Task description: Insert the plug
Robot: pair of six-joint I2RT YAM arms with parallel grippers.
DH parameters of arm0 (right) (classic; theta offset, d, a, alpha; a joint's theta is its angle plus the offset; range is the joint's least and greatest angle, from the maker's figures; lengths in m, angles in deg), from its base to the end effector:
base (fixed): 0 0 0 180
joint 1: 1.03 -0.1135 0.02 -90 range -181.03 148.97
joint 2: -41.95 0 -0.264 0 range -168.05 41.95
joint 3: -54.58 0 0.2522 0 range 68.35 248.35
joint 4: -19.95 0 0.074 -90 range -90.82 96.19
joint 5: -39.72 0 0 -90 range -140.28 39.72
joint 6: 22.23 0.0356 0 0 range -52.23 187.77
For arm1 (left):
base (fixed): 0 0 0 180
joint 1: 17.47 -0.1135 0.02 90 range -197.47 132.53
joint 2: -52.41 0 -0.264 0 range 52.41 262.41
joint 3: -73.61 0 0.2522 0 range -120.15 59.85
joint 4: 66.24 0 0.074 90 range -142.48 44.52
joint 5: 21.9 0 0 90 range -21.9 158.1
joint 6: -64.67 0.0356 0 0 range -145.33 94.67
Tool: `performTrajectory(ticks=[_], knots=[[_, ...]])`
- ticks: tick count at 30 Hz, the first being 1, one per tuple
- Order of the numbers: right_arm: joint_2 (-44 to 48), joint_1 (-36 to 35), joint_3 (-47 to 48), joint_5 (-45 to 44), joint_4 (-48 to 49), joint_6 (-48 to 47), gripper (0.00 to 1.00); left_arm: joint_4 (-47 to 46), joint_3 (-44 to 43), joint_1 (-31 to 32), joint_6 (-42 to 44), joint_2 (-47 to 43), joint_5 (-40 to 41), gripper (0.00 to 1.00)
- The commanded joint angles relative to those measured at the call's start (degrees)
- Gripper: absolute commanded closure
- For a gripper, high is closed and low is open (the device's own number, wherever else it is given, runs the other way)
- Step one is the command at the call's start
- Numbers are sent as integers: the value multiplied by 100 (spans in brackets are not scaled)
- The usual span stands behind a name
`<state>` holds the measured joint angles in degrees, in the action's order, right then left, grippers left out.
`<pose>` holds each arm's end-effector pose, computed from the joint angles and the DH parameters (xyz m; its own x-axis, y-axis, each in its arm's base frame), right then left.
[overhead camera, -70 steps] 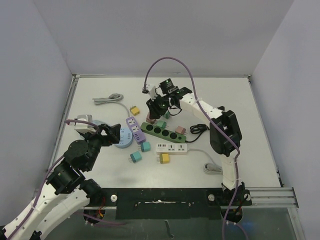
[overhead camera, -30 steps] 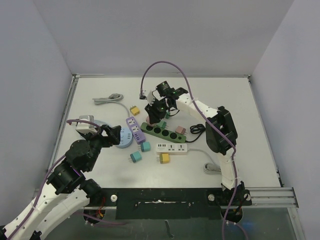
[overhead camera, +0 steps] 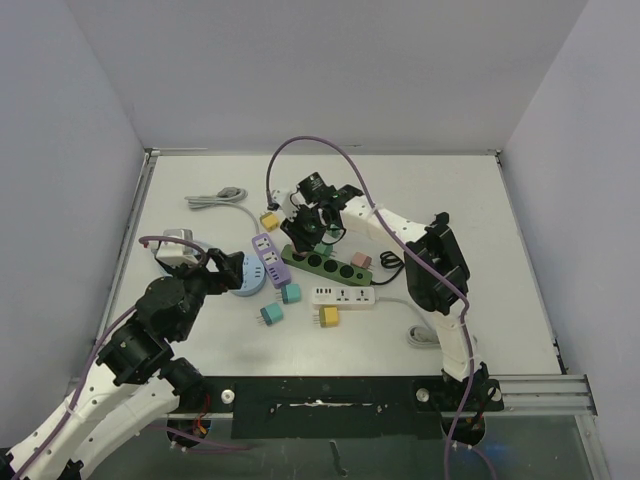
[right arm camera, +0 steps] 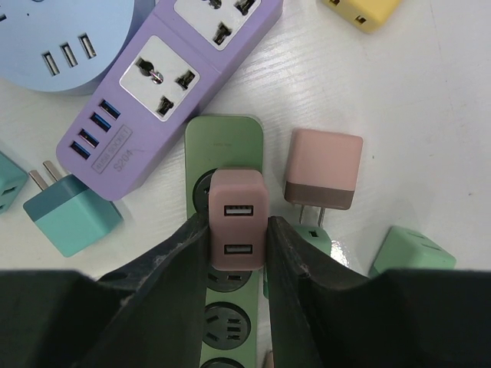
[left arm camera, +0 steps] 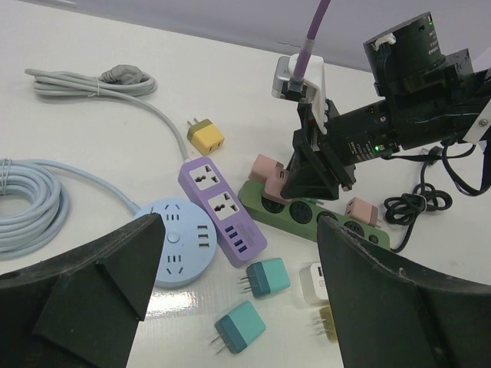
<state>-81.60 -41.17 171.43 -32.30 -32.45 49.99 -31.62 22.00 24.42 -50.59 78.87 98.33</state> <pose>0.3536 0.3125 0.2115 -0.4004 -0.7176 -0.5699 -0.8996 0.4262 0.0954 0.0978 -0.0636 0.3211 -0.1992 -0.3166 -0.9274 0.1351 0.9285 -0.3460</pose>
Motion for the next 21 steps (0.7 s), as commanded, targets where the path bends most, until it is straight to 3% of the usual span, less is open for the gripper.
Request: performTrajectory(ticks=[1, 3, 21], knots=[[-965, 7, -446, -947, -298, -319, 95, -133, -74, -23, 21, 26, 79, 20], [-1085, 10, -489, -787, -358, -371, 100, -127, -67, -23, 15, 26, 92, 20], [-1726, -178, -1081, -1426, 54, -156, 100, -113, -83, -22, 52, 136, 139, 20]])
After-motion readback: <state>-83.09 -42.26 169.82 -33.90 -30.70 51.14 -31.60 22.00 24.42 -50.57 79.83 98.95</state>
